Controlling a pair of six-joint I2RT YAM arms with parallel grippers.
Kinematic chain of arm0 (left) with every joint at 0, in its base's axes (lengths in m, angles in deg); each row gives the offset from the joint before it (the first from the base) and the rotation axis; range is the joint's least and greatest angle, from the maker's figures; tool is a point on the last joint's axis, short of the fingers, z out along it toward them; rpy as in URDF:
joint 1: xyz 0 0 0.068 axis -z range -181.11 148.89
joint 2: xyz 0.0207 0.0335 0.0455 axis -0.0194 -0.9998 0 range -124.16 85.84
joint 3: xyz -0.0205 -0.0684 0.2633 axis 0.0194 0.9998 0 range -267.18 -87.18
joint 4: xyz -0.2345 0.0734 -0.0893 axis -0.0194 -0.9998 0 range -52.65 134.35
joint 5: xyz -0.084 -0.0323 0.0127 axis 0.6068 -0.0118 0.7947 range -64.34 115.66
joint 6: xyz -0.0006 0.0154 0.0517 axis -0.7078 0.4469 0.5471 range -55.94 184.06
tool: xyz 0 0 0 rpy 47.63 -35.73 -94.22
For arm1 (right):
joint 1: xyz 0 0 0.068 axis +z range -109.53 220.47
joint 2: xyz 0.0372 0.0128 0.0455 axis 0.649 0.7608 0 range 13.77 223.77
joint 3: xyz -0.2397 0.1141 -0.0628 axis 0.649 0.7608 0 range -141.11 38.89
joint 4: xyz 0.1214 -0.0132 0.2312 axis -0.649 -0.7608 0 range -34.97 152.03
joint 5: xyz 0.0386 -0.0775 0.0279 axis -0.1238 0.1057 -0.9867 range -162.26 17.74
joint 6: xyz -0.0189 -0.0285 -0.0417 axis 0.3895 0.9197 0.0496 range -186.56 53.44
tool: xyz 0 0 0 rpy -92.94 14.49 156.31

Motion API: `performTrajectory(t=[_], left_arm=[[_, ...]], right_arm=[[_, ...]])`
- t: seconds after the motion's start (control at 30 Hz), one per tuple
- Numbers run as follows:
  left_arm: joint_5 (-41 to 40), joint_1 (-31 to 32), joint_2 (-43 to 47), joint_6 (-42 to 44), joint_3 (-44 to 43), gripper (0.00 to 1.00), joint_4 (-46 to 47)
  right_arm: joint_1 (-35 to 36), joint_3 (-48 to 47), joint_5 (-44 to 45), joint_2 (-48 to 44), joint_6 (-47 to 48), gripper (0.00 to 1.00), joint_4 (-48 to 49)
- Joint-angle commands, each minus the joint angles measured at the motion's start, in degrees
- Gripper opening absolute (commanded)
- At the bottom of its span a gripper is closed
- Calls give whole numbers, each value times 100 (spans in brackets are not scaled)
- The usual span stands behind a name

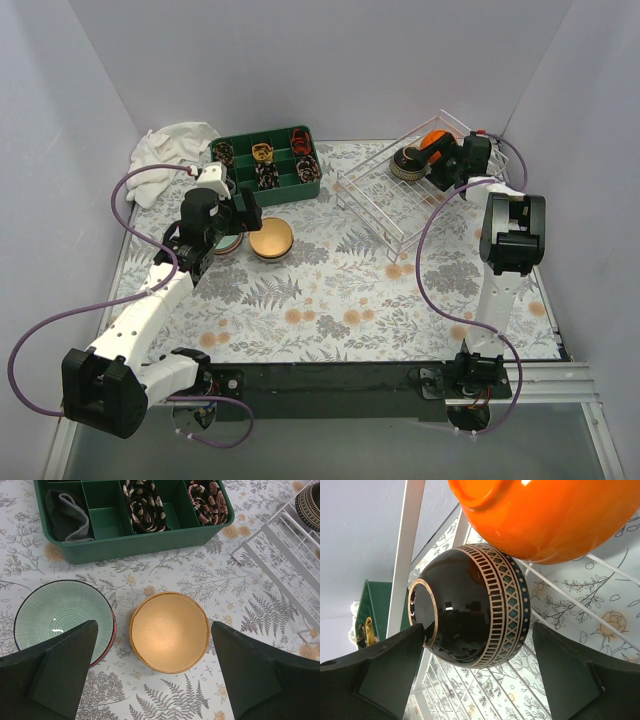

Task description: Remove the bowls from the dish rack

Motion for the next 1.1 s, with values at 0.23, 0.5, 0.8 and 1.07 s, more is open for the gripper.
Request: performTrajectory(t=[0.23,0.5,0.8,1.07], left_arm=[[-6,-25,122,93,83,98,54],[38,-25,113,102,83,98,54],[64,-25,130,120,83,98,54],[91,-25,157,120,92,98,46]], right_arm=[[-90,267,-335,304,-681,95,866],[-178,478,-528,251,-840,84,1244],[-213,707,-941,-56,-937,50,1710],[-222,882,-1047,-548,-629,35,1710]])
